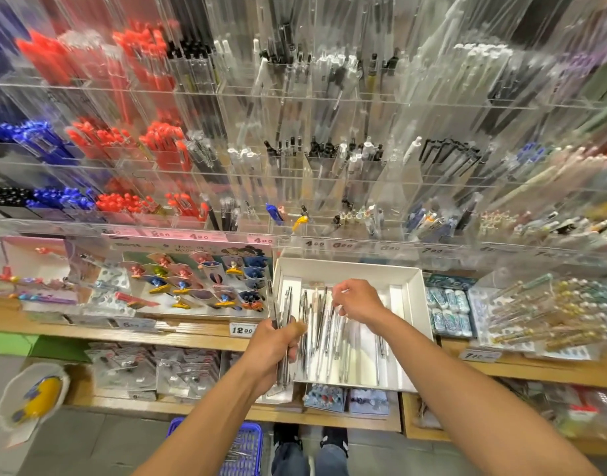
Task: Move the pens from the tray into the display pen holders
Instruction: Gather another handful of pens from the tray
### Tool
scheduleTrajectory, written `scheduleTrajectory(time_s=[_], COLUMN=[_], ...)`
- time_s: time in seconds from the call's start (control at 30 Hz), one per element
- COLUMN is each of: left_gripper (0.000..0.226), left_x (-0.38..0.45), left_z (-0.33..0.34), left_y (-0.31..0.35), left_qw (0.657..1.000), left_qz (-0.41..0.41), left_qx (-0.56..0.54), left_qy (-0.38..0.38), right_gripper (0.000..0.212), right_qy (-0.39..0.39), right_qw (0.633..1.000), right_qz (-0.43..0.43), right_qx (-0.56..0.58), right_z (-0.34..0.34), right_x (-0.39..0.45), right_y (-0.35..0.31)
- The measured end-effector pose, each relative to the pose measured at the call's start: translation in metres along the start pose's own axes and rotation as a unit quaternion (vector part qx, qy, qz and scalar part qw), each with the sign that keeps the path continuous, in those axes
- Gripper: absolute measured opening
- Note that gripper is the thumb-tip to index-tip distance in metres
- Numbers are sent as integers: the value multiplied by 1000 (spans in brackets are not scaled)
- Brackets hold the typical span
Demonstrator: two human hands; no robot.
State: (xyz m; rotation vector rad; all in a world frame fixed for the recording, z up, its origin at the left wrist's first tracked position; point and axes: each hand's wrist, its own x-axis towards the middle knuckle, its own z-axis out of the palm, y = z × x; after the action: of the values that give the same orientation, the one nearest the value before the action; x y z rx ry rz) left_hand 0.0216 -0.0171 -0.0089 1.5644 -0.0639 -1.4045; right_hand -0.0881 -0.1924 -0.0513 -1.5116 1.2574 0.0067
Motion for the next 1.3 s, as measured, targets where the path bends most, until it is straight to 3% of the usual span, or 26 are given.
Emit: scheduleTrajectory(time_s=[0.07, 0.2, 0.4, 0.6, 0.7, 0.77, 0.87, 1.0, 1.2, 1.3], left_gripper=[66, 23, 19, 16, 13, 11, 12, 12, 20, 21], left_x=[-1, 4, 7, 11, 12, 11, 11, 11, 9, 6], left_z=[-5, -15, -16, -9, -6, -4, -3, -3, -1, -2], left_y=[-2, -8, -14, -11, -9, -9, -7, -7, -7, -7], left_qw=[1000, 999, 999, 998, 998, 999, 999, 999, 999, 999], left_qz=[-14, -26, -32, -45, -43, -41, -33, -32, -34, -30], left_qx=[-7, -31, -32, -36, -32, -24, -8, -2, 9, 12], left_qy=[-4, -19, 6, 23, 27, 27, 26, 23, 16, 14], right_gripper=[10, 26, 22, 4, 26, 30, 12, 12, 4, 21], right_qy=[22, 68, 90, 74, 53, 54, 57, 14, 7, 23], right_qw=[995, 954, 904, 927, 931, 924, 903, 879, 913, 944], right_qz=[18, -9, 11, 61, 66, 56, 19, 12, 70, 108], right_qx=[-95, -292, -417, -362, -355, -375, -426, -476, -401, -312], right_z=[4, 25, 49, 50, 53, 56, 57, 55, 53, 52], right_x=[18, 40, 52, 58, 57, 54, 52, 51, 51, 51], right_y=[14, 22, 19, 14, 19, 24, 23, 19, 14, 20])
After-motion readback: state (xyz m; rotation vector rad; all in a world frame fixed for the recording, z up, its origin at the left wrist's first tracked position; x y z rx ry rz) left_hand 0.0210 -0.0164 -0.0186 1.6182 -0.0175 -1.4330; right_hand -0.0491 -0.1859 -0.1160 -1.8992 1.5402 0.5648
